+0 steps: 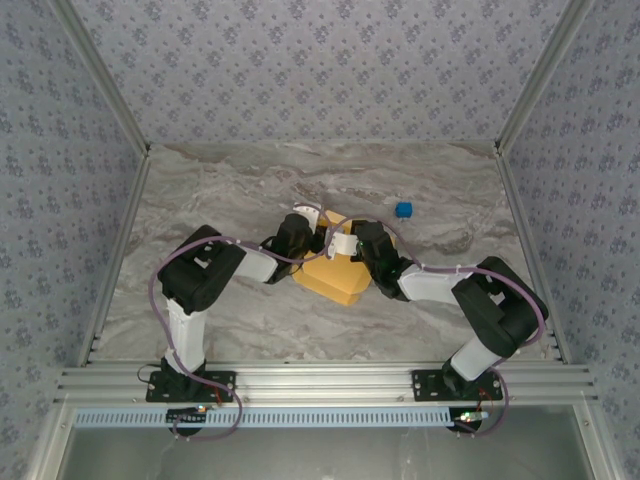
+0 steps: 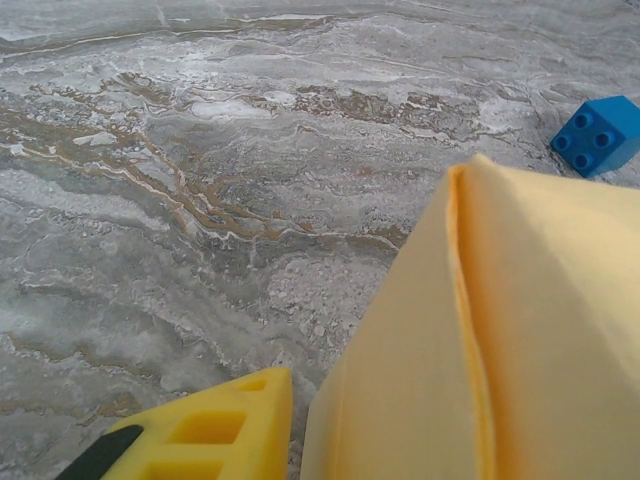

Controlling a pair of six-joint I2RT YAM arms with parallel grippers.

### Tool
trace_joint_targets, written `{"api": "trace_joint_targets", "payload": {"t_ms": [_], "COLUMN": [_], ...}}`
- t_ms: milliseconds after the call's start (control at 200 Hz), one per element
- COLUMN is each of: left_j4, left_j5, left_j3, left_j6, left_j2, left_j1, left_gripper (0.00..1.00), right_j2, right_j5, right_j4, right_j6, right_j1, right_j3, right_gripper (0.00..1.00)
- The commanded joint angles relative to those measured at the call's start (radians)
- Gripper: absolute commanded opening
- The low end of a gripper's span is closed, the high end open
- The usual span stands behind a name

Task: Fold the paper box

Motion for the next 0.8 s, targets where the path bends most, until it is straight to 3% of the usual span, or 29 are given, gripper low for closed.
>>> {"api": "trace_joint_targets", "payload": {"t_ms": [0, 310, 580, 795], "left_j4": [-0.007, -0.004, 0.002, -0.004], "left_j5": [-0.058, -0.069, -0.079, -0.106], "left_j3": [0.041, 0.028, -0.003, -0.030], "left_j6": [-0.015, -0.027, -0.011, -0.001], "left_j2": [-0.031, -0.042, -0.073, -0.107], "left_j1": [0.012, 0.012, 0.013, 0.012], "left_gripper": [0.23, 0.08, 0.01, 0.00], "right_j2": [-0.007, -0.022, -0.066, -0.157], "right_j5": [-0.012, -0.007, -0.023, -0.071], "right_j4": [-0.096, -0.103, -0.135, -0.159], "right_j6": [0.008, 0.016, 0.109, 0.234], "right_j1": [0.009, 0.010, 0.008, 0.010], "right_j3": [0.002, 0.008, 0.018, 0.006], "right_gripper": [0.00, 0.00, 0.35, 0.54]}}
